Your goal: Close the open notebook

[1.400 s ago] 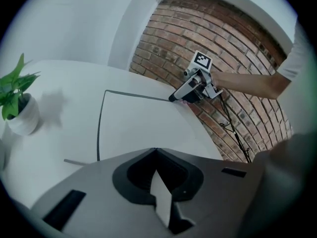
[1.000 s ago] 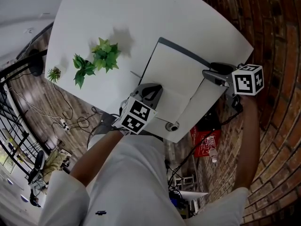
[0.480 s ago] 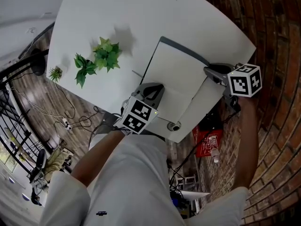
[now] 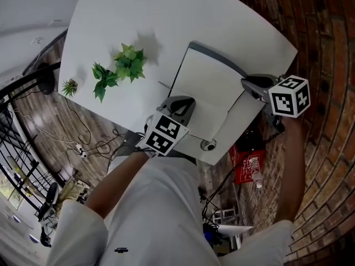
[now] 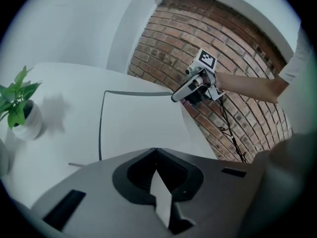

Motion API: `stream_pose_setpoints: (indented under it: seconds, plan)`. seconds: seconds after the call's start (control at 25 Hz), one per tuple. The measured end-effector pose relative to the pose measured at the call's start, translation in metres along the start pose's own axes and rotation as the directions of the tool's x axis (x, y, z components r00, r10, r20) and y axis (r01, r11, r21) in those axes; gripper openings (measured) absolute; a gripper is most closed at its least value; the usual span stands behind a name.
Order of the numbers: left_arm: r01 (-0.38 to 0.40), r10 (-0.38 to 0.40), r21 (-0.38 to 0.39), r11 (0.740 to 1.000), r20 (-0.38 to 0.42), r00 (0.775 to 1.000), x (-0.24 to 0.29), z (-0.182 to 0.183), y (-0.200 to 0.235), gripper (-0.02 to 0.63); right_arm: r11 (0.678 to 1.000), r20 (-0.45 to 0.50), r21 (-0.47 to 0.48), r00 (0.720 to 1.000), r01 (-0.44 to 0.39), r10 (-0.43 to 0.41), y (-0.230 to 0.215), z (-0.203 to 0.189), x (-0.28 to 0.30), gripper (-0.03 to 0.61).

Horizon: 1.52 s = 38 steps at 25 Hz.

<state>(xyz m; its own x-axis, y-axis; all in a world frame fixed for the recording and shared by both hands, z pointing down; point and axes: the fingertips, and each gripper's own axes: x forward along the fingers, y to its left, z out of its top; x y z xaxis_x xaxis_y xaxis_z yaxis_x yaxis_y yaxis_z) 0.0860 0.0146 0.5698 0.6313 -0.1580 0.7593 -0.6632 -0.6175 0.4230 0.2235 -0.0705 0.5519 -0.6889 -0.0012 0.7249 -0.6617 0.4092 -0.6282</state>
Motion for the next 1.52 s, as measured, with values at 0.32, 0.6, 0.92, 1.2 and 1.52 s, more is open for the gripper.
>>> stream_pose_setpoints:
  seconds: [0.32, 0.6, 0.92, 1.2, 1.52]
  plan:
    - [0.033, -0.034, 0.057, 0.998, 0.021, 0.999, -0.028, 0.007, -0.007, 0.009, 0.994, 0.048, -0.051, 0.994, 0.099, -0.096, 0.035, -0.004, -0.019, 0.051]
    - [0.072, -0.075, 0.078, 0.994, 0.04, 0.996, -0.065, 0.005, -0.015, 0.009, 0.975, 0.104, -0.087, 0.975, 0.205, -0.196, 0.077, -0.02, -0.036, 0.05]
    - [0.089, -0.1, 0.159, 0.983, 0.061, 0.993, -0.111, -0.004, -0.007, 0.009, 0.936, 0.18, -0.077, 0.928, 0.343, -0.326, 0.126, -0.046, -0.044, 0.051]
    - [0.114, -0.129, 0.177, 0.978, 0.073, 0.989, -0.147, -0.016, 0.001, 0.009, 0.883, 0.231, -0.121, 0.878, 0.454, -0.42, 0.168, -0.063, -0.04, 0.051]
    - [0.144, -0.164, 0.217, 0.965, 0.078, 0.983, -0.18, -0.027, 0.0, 0.009, 0.793, 0.22, -0.219, 0.82, 0.569, -0.528, 0.207, -0.095, -0.022, 0.054]
